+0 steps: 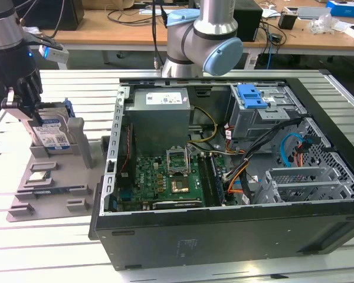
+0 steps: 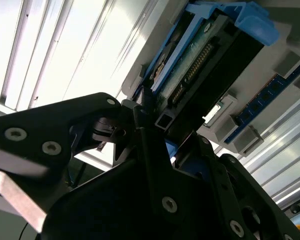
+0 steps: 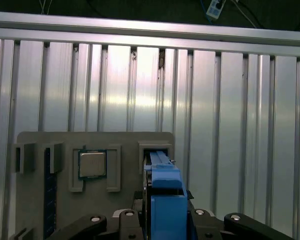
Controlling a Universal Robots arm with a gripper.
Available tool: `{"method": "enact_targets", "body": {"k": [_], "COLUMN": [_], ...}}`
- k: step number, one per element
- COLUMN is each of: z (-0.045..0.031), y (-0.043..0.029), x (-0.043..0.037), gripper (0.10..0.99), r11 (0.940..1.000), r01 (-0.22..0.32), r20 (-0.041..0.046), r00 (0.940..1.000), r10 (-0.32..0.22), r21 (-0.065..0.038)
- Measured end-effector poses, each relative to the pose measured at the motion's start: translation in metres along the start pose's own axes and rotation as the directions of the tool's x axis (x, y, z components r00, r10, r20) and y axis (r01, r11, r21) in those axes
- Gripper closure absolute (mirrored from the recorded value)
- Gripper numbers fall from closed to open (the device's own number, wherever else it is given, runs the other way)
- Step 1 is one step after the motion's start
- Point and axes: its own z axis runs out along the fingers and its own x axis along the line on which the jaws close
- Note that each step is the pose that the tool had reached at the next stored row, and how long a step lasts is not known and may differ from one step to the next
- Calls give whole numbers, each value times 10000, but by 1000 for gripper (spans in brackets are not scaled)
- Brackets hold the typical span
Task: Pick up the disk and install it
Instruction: 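Pick up the disk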
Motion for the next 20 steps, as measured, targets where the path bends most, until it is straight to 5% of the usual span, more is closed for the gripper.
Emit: {"method": "enact_targets", "body": {"k": [20], "z": [-714], "y": [31], "x": [-37], "gripper": [718], "r11": [10000], "r01": [0], "r20": [-2], "r00": [10000], "r10": [0], "r21": [-3]}}
